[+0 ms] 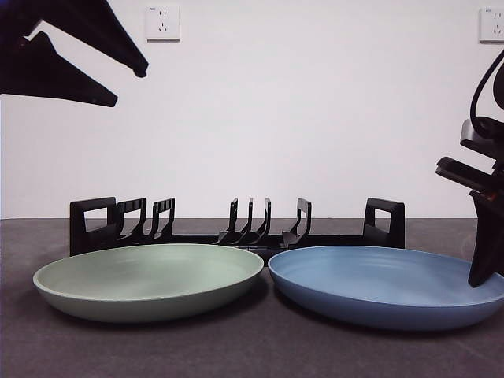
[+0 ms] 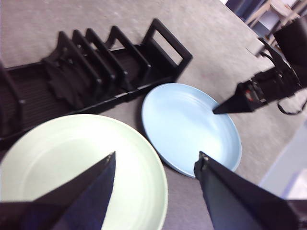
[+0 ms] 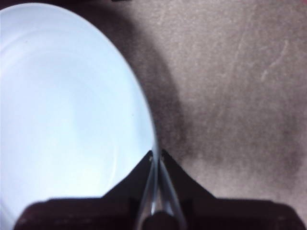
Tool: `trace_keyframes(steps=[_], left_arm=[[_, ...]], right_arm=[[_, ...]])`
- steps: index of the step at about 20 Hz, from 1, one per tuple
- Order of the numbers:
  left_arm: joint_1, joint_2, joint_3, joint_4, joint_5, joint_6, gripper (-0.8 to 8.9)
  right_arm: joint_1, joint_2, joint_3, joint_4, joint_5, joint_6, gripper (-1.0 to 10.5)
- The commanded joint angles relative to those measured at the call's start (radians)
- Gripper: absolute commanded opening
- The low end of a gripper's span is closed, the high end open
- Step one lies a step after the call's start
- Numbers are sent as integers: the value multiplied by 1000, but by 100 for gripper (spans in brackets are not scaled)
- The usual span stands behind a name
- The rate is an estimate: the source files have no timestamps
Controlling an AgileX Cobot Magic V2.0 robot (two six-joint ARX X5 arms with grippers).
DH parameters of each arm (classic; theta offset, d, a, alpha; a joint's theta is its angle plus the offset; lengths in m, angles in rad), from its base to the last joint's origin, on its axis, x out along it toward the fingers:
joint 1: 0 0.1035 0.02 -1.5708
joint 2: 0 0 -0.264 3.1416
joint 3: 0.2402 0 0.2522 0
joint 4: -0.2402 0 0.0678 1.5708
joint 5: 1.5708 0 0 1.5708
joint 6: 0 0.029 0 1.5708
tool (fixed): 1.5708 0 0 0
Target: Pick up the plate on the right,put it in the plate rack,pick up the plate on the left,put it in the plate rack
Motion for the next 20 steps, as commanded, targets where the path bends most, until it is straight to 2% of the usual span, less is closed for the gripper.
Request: trace_keyframes(steps=[1, 5, 8, 11, 15, 17, 20], left_arm=[[-39, 1, -1, 10, -2, 66, 287], [-154, 1, -1, 3, -39, 173, 287], [-253, 1, 0, 3, -111, 288, 287], [-363, 5, 3, 2, -233, 444, 286], [-509, 27, 32, -45, -452, 735, 283], [-557, 52, 51, -66, -537, 831, 283], [-589, 105, 63, -80, -550, 896, 283]], right_arm=[[0, -35, 5, -27, 11, 22, -12], [6, -166, 19, -57, 8, 78, -12], [28, -195, 104, -167, 6, 75, -13], [78, -194, 190, -223, 6, 73, -13], [172, -194, 253, -278, 6, 63, -13], [210, -194, 261, -292, 6, 64, -13], [251, -194, 262, -294, -5, 76, -13]])
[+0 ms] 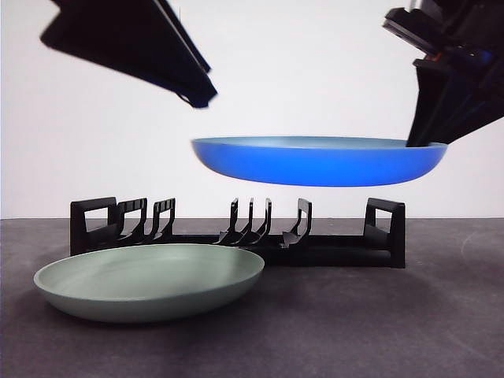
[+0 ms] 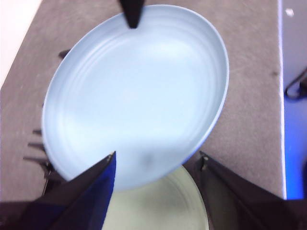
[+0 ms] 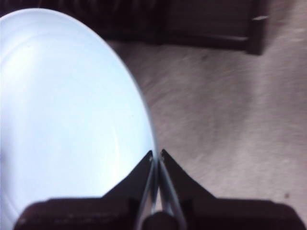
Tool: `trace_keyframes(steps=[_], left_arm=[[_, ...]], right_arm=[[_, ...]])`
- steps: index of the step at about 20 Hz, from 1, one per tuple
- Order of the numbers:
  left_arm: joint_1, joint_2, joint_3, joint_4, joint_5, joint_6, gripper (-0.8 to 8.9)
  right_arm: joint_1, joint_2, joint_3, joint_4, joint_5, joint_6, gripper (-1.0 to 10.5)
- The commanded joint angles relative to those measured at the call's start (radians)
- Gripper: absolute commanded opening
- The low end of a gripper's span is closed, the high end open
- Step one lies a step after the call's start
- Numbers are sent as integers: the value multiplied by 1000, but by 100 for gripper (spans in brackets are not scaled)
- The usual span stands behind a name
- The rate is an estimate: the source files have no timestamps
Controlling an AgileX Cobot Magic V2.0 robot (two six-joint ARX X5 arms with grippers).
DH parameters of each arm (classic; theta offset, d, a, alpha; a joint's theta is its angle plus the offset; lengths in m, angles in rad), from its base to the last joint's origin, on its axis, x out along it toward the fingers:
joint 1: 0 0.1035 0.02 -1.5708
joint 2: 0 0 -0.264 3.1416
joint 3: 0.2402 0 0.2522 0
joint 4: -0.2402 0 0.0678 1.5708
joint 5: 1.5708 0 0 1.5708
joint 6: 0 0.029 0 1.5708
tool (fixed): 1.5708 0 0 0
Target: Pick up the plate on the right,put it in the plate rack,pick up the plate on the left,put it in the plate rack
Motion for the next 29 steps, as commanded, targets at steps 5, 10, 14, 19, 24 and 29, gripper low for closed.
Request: trace_keyframes(steps=[5, 10, 14, 19, 24, 29], left_arm=[[-48, 130, 1, -44, -1, 94, 283], [-55, 162, 1, -37, -6, 103, -24], [-54, 162, 1, -37, -5, 103, -8], [-54, 162, 1, -37, -6, 103, -8], [-55, 162, 1, -18, -15, 82, -8], [-52, 157, 2, 150, -141, -65, -8]], right_arm=[[24, 3, 11, -10, -54, 24, -13], [24, 3, 11, -19, -54, 24, -12], [24, 3, 16, -18, -55, 24, -12], [24, 3, 55, -20, -54, 23, 11], [19, -11, 101, -1, -52, -4, 268], [3, -113, 105, 204, -30, 6, 266]])
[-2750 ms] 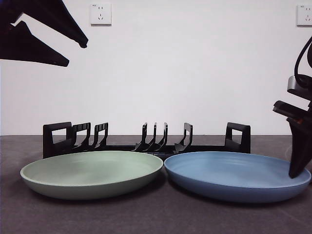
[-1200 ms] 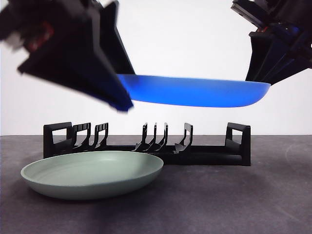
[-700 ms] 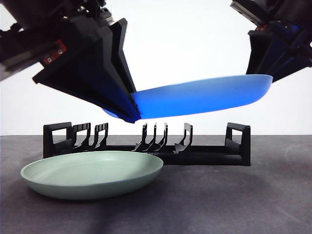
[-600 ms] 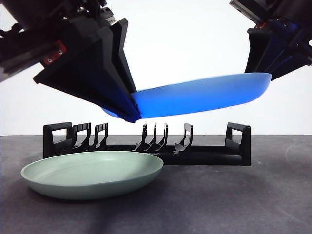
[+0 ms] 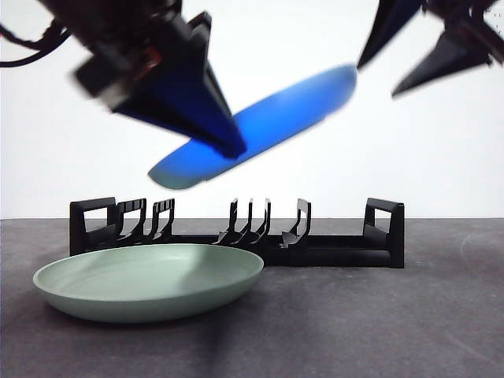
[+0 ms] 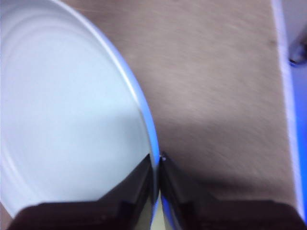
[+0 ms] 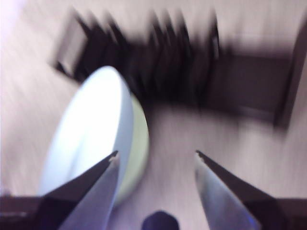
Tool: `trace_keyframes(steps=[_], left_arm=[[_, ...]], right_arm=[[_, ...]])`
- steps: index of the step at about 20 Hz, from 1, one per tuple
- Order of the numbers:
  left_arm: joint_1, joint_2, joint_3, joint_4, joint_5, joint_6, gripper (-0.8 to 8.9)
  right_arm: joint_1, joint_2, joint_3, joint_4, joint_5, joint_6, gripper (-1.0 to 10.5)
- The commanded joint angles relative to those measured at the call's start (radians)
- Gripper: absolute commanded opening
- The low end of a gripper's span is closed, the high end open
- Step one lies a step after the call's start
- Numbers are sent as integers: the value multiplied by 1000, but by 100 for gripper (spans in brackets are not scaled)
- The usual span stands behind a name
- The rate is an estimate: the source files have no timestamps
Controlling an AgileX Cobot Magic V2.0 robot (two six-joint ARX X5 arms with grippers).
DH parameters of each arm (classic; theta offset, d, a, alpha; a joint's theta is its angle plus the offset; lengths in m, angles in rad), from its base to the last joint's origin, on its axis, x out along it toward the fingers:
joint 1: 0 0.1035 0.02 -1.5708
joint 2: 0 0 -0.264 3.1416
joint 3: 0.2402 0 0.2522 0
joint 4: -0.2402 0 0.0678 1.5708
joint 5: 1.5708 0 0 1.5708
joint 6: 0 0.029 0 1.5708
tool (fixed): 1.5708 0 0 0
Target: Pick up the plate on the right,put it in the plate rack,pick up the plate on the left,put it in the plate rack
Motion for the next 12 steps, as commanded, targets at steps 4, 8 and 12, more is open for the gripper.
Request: trace_keyframes(steps=[4, 8, 12], left_arm=[[80, -26, 6, 172, -55, -228, -8], [277, -31, 86, 169, 166, -398, -9], [486, -29, 169, 168, 474, -550, -9]], right_arm=[[-32, -116, 7, 175, 124, 5, 250], [-61, -143, 7, 174, 159, 2, 250], [-65, -143, 7, 165, 158, 2, 250]])
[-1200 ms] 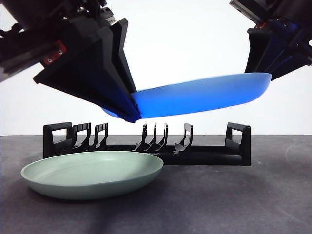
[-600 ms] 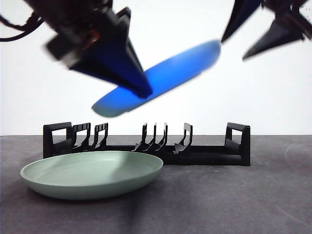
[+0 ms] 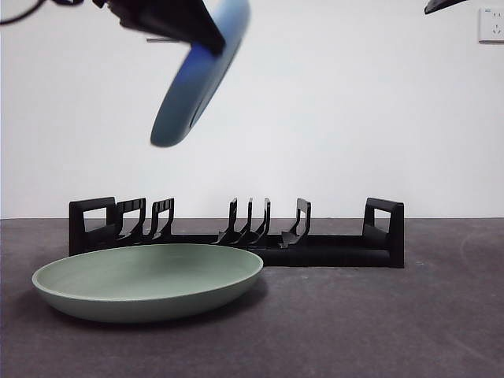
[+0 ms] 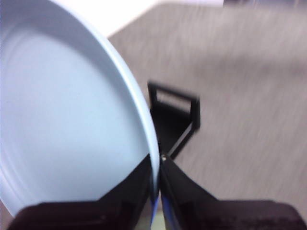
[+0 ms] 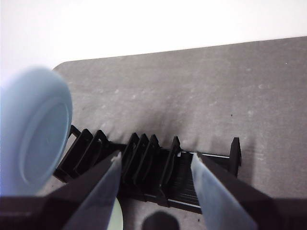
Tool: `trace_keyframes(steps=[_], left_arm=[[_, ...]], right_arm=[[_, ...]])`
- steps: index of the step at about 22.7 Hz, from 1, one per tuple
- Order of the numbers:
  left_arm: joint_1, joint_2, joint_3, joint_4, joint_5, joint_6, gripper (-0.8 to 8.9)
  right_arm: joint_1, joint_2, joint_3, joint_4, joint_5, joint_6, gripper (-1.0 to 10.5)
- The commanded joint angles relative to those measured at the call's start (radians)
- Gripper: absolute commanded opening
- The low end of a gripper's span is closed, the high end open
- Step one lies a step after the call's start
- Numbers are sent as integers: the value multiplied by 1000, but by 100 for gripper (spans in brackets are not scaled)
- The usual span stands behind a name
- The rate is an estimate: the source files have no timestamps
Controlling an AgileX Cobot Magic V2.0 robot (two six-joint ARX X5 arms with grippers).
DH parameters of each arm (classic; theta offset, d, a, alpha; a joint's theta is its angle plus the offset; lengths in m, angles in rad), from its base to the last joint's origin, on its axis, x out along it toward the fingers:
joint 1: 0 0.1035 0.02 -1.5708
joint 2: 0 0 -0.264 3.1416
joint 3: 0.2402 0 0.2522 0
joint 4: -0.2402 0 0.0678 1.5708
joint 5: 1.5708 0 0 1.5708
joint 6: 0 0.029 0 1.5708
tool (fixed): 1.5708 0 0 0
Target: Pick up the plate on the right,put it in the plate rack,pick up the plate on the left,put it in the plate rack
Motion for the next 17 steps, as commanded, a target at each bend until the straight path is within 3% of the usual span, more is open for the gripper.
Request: trace_keyframes(steps=[1, 7, 17], left_arm=[[106, -1, 29, 12, 142, -134, -9], [330, 15, 46, 46, 435, -285, -9], [480, 163, 47, 176, 655, -417, -9]], right_arm=[[0, 2, 0, 5, 3, 2, 250], [0, 3, 0, 6, 3, 3, 250], [0, 4, 0, 4, 2, 3, 250]])
